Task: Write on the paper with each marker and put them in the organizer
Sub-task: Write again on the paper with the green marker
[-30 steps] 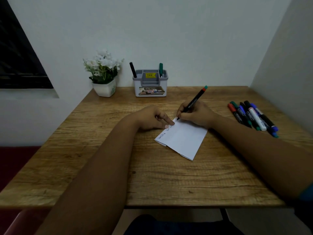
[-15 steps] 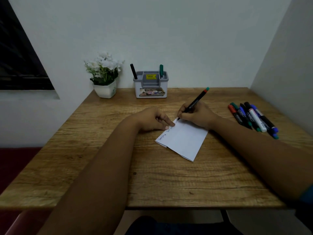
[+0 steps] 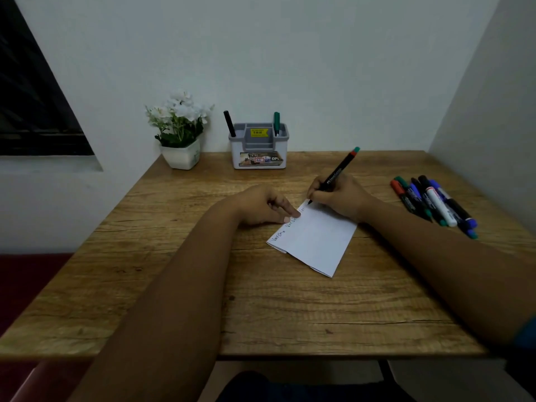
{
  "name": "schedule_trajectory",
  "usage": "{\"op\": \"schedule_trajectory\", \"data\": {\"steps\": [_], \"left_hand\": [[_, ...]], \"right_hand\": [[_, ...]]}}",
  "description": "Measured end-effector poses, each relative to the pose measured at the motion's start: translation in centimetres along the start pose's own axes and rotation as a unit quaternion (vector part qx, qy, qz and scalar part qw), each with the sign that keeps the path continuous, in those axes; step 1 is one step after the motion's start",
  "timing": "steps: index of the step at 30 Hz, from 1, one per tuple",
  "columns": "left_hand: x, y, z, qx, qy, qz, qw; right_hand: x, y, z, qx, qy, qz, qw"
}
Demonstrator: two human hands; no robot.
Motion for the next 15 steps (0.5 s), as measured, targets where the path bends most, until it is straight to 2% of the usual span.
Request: {"op": "schedule_trajectory", "data": {"steps": [3, 15], "left_hand": [[0.07, 0.02, -0.02, 0.003, 0.003, 0.004, 1.000], [-0.22, -0.01, -0.30, 0.001, -0.001, 0.005, 1.000]], "right_hand": [[0.23, -0.80, -0.49, 0.017, 0.016, -0.015, 1.000], [0.22, -0.15, -0.56, -0.011, 0.000, 0.015, 1.000]]}}
Point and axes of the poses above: each hand's wrist, its own x-axis towards the middle knuckle, its own y-axis out of the palm, z = x × y, the point moved 10 cm from there along x, towards the middle knuckle, and after that the axes turned 12 degrees about -z, right-handed, at the moved point
